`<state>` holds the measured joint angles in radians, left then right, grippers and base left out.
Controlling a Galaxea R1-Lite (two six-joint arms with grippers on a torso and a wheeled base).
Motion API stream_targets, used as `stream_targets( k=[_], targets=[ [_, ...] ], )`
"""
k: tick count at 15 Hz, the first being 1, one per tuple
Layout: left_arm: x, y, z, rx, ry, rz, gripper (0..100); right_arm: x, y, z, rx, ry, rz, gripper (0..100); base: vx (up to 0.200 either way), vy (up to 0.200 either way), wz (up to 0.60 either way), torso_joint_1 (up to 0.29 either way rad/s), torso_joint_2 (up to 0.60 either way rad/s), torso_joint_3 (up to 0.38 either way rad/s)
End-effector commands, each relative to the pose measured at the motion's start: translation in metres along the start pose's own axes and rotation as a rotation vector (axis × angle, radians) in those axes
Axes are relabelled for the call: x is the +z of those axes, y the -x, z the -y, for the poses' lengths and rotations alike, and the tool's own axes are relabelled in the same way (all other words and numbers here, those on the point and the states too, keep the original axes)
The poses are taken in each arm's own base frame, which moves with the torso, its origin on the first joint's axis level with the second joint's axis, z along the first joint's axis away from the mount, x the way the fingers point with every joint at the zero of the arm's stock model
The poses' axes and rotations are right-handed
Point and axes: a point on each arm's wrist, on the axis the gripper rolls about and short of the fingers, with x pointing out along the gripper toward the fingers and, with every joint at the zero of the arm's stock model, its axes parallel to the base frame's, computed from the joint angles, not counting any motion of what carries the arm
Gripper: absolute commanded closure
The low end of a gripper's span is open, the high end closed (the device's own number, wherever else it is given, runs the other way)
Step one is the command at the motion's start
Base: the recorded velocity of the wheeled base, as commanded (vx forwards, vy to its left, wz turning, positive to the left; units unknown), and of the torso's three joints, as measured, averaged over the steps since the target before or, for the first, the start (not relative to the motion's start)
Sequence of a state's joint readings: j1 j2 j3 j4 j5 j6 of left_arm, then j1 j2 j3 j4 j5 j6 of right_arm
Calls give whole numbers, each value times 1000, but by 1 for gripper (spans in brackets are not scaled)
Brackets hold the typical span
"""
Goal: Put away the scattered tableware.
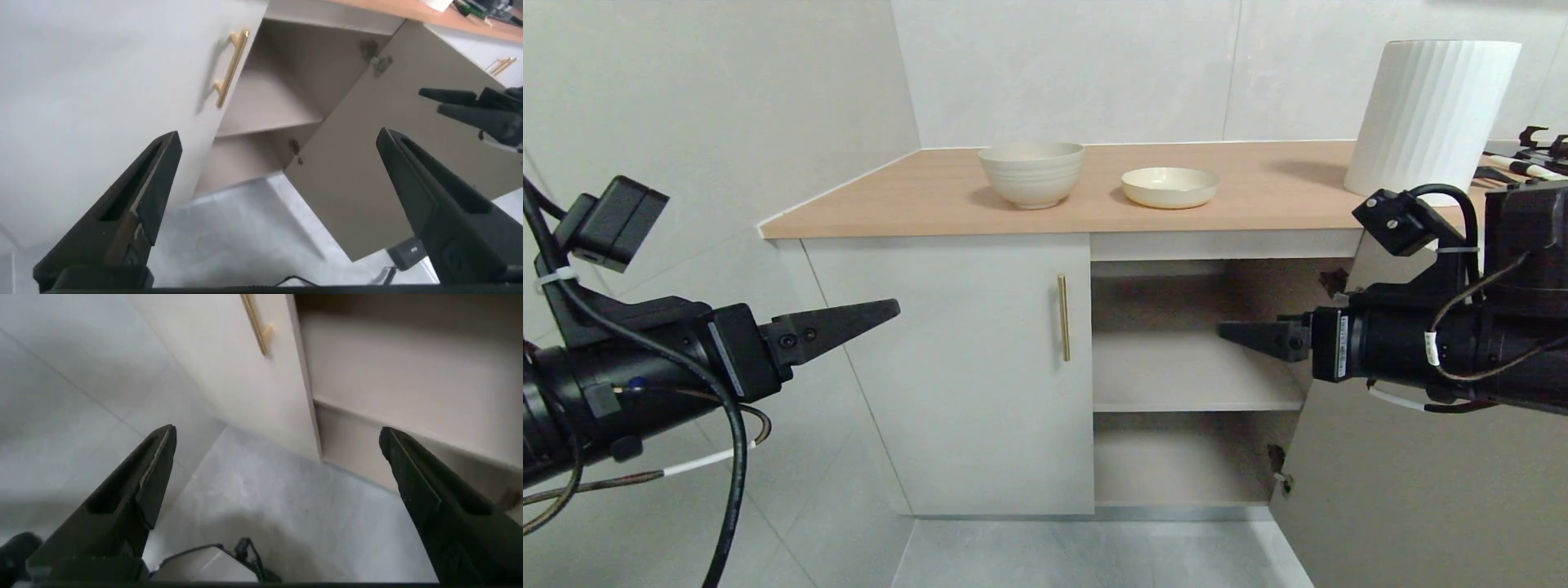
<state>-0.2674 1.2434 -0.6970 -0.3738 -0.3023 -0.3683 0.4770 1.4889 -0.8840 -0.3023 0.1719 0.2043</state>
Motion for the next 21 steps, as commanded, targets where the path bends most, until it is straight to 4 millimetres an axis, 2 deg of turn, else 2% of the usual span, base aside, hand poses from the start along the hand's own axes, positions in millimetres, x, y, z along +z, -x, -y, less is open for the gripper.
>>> stream_targets(
  k=[1, 5, 15, 21],
  targets=[
    [-1, -1, -1, 2, 3, -5, 0, 5, 8, -3, 10, 6, 24, 0, 200, 0, 0, 2, -7, 2],
    [-1, -1, -1, 2, 3, -3, 0, 5, 11, -4, 11, 6, 26, 0, 200, 0, 0, 6, 0, 0],
    [-1, -3, -1, 1, 9, -10, 0, -8, 11, -2, 18, 109, 65, 0, 0, 0, 0, 0, 0, 0],
    [-5, -6, -4, 4, 17, -30, 0, -10, 10, -2, 16, 120, 57, 0, 0, 0, 0, 101, -314, -255]
  ],
)
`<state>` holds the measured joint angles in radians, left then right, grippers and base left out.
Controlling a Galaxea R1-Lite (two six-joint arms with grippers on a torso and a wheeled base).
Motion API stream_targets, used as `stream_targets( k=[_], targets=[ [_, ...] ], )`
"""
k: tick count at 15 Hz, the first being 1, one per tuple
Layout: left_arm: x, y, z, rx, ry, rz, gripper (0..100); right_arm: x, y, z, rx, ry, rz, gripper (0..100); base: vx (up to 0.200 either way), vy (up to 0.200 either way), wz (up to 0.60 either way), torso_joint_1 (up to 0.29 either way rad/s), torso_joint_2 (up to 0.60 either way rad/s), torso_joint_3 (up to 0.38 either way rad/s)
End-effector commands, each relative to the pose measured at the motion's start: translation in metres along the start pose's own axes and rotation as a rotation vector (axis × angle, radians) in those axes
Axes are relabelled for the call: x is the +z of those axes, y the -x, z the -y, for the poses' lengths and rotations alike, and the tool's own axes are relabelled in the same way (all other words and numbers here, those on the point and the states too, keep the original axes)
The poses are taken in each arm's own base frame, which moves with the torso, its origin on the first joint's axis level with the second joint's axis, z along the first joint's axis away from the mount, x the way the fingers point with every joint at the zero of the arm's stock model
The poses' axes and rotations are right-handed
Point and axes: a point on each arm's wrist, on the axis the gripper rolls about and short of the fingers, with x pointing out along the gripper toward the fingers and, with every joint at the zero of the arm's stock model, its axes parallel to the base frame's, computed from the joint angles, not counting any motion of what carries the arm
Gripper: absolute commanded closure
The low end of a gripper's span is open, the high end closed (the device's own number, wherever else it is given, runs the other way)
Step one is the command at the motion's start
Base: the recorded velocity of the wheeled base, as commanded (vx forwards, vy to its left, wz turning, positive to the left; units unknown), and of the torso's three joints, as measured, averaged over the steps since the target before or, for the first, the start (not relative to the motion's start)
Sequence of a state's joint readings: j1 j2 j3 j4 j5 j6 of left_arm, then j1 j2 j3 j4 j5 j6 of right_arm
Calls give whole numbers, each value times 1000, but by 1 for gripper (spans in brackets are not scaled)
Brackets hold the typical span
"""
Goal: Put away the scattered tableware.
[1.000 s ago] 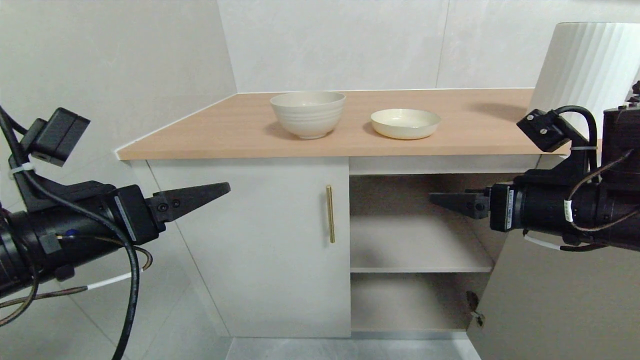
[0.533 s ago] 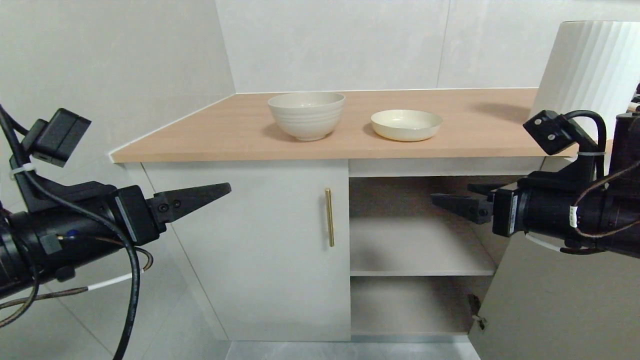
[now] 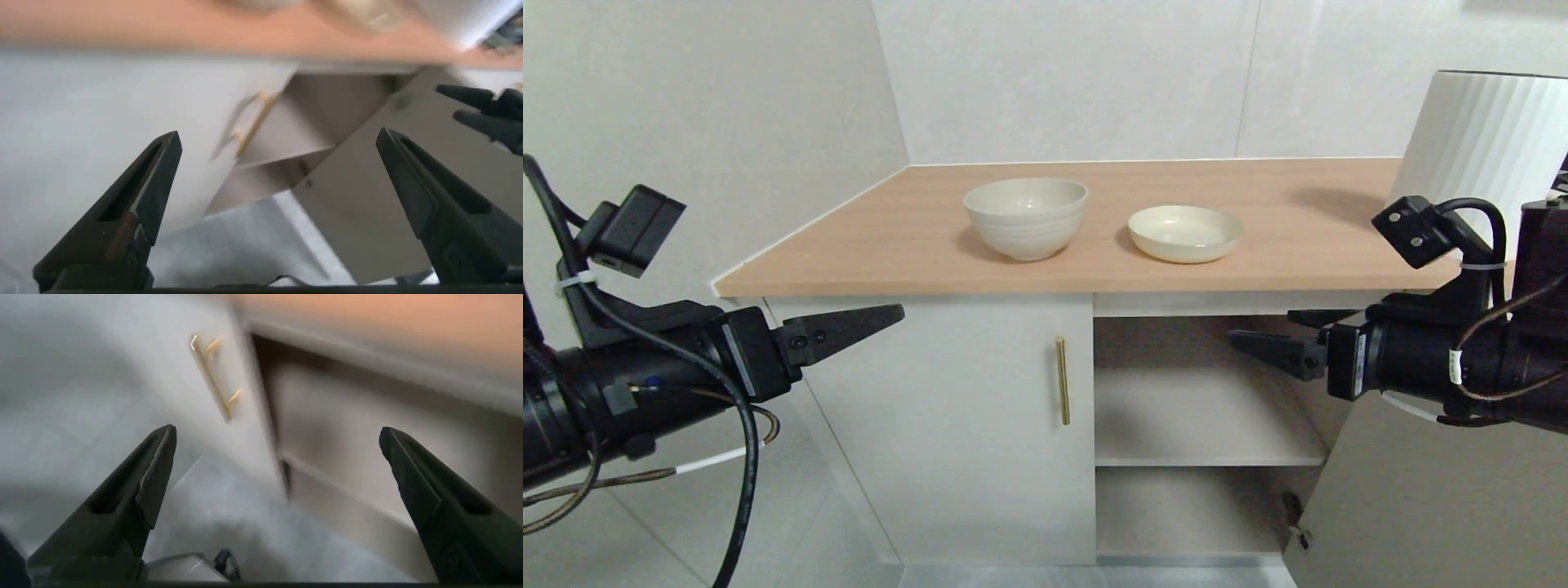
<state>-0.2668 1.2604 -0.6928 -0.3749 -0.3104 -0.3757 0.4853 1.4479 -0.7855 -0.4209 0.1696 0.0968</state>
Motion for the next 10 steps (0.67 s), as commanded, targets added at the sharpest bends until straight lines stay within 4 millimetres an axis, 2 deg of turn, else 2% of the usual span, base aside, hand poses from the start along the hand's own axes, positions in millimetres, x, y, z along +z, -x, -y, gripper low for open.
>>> stream_targets(
  k=[1, 10],
  targets=[
    [-2, -3, -2, 5, 5, -14, 0, 0, -1, 0, 1, 0, -3, 0, 0, 0, 0, 163, -530, -290],
    [-9, -13, -7, -19, 20, -69, 0, -4, -6, 2, -3, 17, -22, 0, 0, 0, 0, 183, -478, -284]
  ],
)
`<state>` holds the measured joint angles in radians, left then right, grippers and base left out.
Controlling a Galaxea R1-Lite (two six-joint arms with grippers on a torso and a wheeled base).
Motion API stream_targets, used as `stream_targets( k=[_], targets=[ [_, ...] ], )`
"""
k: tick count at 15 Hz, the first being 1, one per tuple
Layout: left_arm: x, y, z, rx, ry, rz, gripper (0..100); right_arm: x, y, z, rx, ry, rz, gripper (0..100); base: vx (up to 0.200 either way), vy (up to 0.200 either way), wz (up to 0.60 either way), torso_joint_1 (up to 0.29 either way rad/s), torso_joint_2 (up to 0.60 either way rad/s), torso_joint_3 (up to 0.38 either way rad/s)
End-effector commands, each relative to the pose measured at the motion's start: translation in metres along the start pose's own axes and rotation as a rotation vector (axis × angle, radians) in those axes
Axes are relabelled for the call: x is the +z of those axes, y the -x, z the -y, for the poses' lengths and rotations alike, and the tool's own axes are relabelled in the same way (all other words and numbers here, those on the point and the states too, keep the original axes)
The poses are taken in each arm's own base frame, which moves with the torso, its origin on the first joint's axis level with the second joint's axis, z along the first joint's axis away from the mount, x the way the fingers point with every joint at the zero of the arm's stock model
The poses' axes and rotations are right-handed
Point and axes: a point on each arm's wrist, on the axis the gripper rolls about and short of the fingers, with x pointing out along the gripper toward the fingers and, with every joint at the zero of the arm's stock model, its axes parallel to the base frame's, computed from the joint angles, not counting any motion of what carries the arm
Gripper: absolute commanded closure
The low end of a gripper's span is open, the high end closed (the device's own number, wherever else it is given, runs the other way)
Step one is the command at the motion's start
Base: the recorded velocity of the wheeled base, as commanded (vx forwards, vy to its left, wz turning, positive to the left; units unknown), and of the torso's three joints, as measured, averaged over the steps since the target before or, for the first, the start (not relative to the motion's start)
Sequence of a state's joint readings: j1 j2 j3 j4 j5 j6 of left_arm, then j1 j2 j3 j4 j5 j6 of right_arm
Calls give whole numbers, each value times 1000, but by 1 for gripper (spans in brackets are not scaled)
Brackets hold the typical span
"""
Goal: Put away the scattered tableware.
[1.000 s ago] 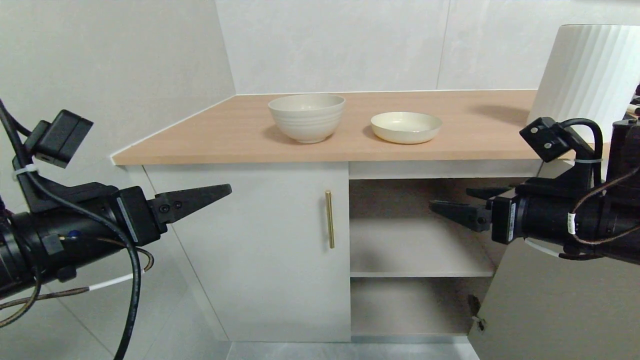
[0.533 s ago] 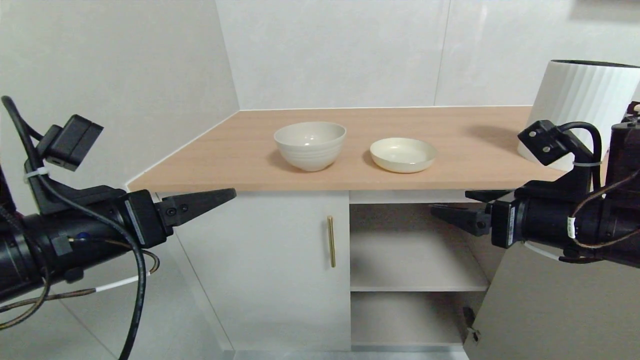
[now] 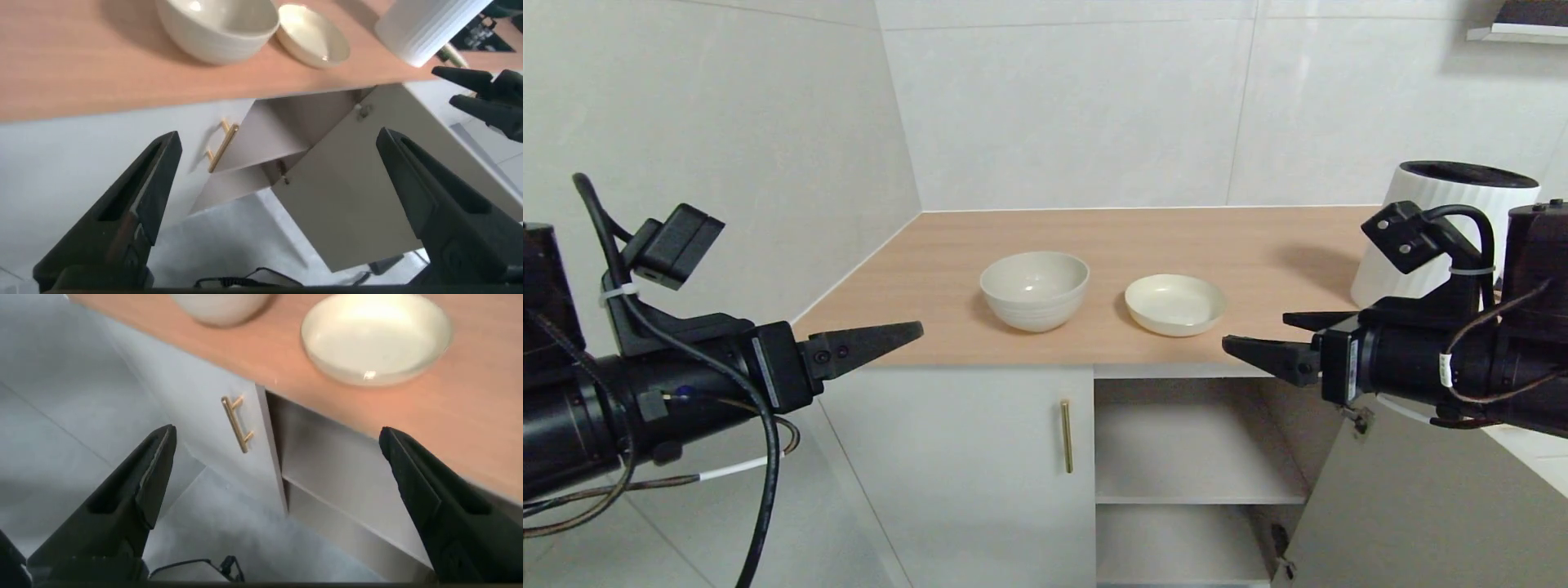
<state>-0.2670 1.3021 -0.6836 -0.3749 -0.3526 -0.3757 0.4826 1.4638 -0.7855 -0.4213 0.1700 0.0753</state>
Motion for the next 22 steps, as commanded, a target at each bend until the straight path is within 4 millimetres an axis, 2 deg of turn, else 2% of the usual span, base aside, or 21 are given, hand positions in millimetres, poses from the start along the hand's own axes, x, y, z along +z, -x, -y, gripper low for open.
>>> stream_targets(
  k=[1, 3, 6, 8, 10, 11, 13, 14, 15, 18, 19, 22],
  targets=[
    [-1, -3, -1, 3, 3, -8, 0, -1, -2, 0, 0, -1, -7, 0, 0, 0, 0, 207, -486, -276],
    [-2, -5, -3, 5, 6, -14, 0, -3, -5, 1, 0, -2, -16, 0, 0, 0, 0, 222, -498, -278],
    [1, -19, -6, 8, 11, -30, 0, -6, -18, 4, -3, 4, 4, 0, 0, 0, 0, 186, -435, -243],
    [13, -36, -8, 9, 10, -28, 0, -8, -32, 9, -12, 20, 4, 0, 0, 0, 0, 63, -122, -71],
    [29, -56, -10, 17, 8, -18, 0, 0, -52, 21, -65, 5, 2, 0, 0, 0, 0, 0, 0, 0],
    [39, -71, -13, 59, 23, -46, 0, 15, -68, 39, -167, -28, -42, 0, 0, 0, 0, 0, 0, 0],
    [39, -82, -19, 153, 47, -90, 0, 24, -80, 48, -238, -90, -114, 0, 0, 0, 0, 0, 0, 0],
    [40, -94, -22, 259, 51, -117, 0, 24, -91, 52, -284, -164, -147, 0, 0, 0, 0, 0, 0, 0],
    [43, -103, -21, 323, 42, -114, 0, 24, -96, 54, -322, -168, -142, 0, 0, 0, 0, 0, 0, 0],
    [36, -151, -15, 450, 20, -91, 0, 18, -103, 59, -437, -157, -147, 0, 0, 0, 0, 0, 0, 0],
    [25, -172, -19, 500, 8, -109, 0, 17, -105, 59, -442, -159, -151, 0, 0, 0, 0, 0, 0, 0],
    [7, -199, -32, 578, -6, -123, 0, 12, -113, 62, -460, -166, -144, 0, 0, 0, 0, 0, 0, 0]
  ],
)
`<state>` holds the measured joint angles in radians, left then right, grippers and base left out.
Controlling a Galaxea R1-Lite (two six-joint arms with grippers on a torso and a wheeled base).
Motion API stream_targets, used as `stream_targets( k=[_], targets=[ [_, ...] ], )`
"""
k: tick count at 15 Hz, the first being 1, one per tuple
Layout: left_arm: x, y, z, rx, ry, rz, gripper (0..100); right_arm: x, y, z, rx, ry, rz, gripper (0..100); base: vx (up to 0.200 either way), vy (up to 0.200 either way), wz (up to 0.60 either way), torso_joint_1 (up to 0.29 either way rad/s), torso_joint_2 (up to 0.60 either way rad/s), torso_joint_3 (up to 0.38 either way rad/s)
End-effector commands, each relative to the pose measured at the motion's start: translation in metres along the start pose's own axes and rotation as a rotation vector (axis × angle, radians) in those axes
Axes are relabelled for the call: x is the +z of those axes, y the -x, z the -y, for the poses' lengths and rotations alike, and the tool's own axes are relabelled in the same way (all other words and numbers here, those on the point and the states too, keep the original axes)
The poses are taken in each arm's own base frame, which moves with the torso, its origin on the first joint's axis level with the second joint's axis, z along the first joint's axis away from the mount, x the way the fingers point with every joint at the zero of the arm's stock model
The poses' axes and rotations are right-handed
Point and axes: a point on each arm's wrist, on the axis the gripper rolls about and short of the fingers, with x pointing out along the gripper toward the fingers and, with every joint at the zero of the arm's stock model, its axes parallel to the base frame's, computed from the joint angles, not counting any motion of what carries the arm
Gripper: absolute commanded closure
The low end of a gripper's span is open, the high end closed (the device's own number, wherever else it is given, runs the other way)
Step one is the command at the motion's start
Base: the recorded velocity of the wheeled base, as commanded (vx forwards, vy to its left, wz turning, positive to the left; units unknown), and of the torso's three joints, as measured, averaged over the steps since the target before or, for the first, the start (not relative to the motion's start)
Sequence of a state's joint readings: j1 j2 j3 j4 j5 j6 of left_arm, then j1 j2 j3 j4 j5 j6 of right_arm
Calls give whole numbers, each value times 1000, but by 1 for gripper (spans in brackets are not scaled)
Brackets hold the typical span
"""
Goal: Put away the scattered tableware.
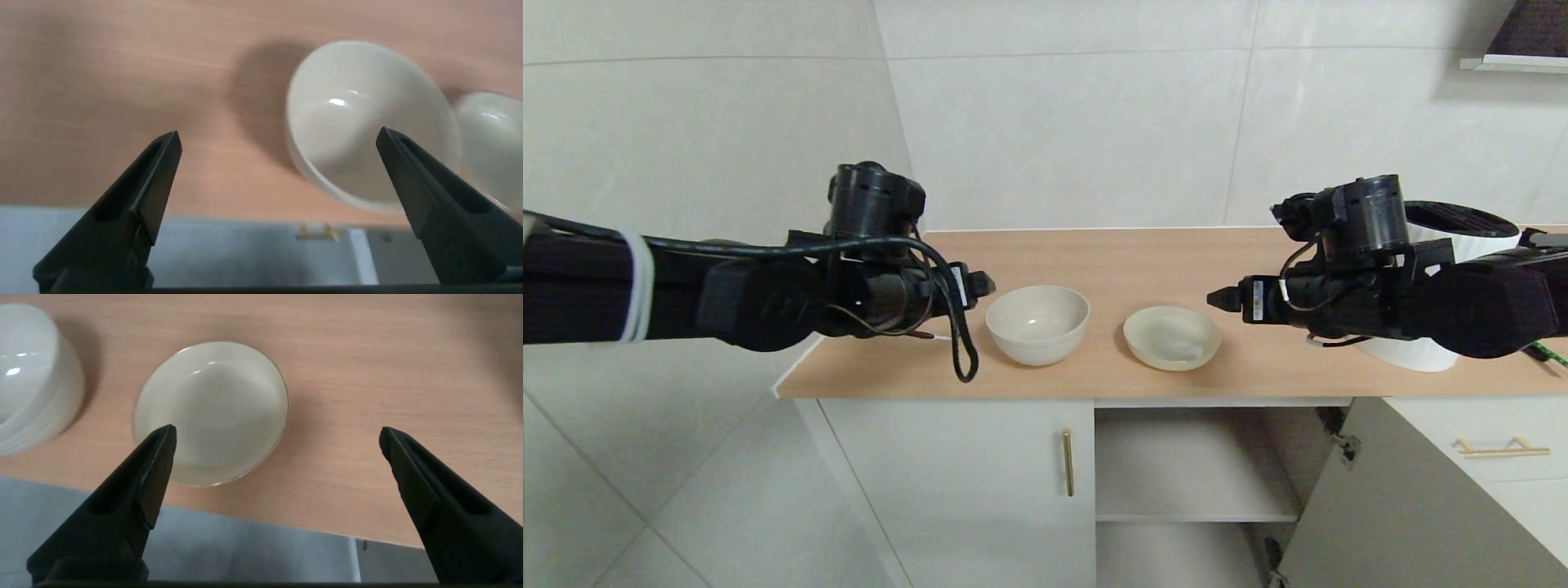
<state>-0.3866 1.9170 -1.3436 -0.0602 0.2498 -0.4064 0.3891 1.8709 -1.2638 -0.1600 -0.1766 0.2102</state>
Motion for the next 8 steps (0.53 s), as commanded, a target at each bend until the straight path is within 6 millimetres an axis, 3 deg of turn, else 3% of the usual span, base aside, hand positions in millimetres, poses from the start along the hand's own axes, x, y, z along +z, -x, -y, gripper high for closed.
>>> stream_targets(
  k=[1, 4, 8],
  targets=[
    [-22, -35, 5, 24, -20, -50, 0, -7, -10, 0, -19, 3, -11, 0, 0, 0, 0, 0, 0, 0],
    [-32, -54, 6, 22, -19, -46, 0, -8, -11, -1, -22, 2, -11, 0, 0, 0, 0, 0, 0, 0],
    [-39, -63, 8, 24, -25, -61, 0, -8, -11, -1, -21, 5, -13, 0, 0, 0, 0, 0, 0, 0]
  ],
)
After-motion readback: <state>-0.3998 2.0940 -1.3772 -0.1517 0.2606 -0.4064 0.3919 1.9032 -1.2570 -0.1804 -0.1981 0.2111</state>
